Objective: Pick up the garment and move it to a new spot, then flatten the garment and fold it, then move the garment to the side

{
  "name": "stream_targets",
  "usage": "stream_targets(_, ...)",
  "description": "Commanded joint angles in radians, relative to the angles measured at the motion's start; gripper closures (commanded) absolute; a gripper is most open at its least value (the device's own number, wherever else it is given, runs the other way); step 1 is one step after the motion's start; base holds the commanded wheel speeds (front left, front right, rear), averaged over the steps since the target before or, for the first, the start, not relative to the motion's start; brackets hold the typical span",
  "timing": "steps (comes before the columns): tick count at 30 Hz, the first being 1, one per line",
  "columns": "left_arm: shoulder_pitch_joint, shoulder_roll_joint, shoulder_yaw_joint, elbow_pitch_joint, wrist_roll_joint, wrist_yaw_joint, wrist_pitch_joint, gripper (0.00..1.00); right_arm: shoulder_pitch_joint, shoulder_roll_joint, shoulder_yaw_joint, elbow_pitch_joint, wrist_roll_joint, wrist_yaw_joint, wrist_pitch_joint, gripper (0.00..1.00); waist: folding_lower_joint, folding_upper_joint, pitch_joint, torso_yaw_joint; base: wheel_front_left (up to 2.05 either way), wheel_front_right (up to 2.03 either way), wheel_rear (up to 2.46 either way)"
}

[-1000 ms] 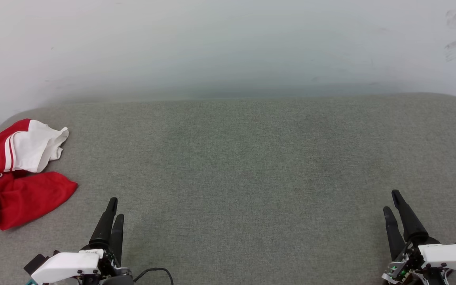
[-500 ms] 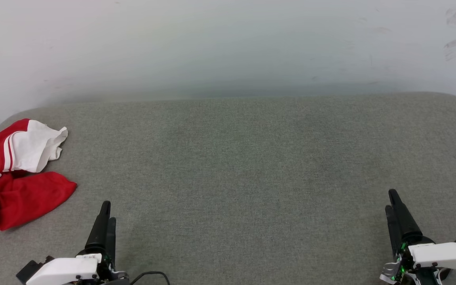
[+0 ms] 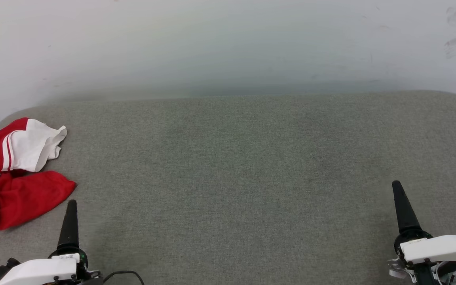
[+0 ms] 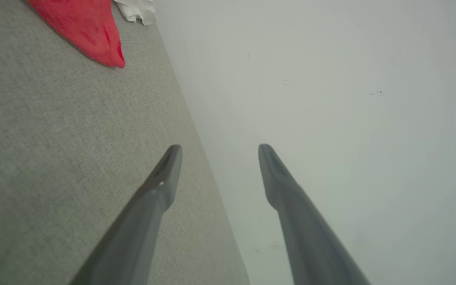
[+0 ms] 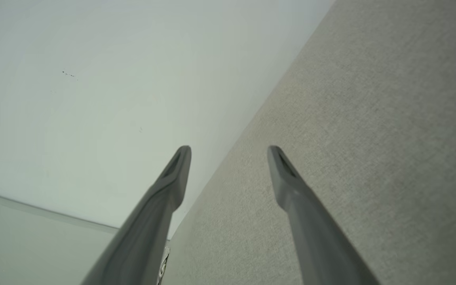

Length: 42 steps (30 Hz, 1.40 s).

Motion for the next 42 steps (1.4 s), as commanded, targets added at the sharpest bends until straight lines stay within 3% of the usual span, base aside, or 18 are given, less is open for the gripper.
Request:
stream_targets(1,-0.019,0.003,0.023,-0.029,0.05,-0.002,-0.012,0.0,-0.021,-0.001,0.002,-0.044,-0.072,0.0,-0.014,0.0,0.0,0.0,0.001,0.0,0.0,0.0,0.0)
stream_targets(12,-0.023,0.003,0.053,-0.145,0.275,0.015,-0.047,0.0,-0.021,0.0,0.031,-0.163,-0.366,0.0,-0.048,0.0,0.0,0.0,0.01,-0.001,0.0,0.0,0.0)
stream_targets(20,0.01,0.003,-0.053,-0.301,0.544,0.111,-0.075,0.0,-0.021,0.0,0.076,-0.226,-0.585,0.0,-0.077,0.0,0.0,0.0,0.018,-0.003,0.0,0.0,0.0)
stream_targets(30,0.031,0.004,-0.194,-0.353,0.801,0.162,-0.101,0.0,-0.009,0.0,0.089,-0.235,-0.737,0.0,-0.104,0.0,0.0,0.0,0.021,-0.005,0.0,0.0,0.0)
stream_targets(42,0.046,0.066,-0.343,-0.337,0.955,0.216,-0.134,0.0,-0.003,0.0,0.092,-0.241,-0.902,0.0,-0.135,0.0,0.0,0.0,0.025,-0.007,0.0,0.0,0.0)
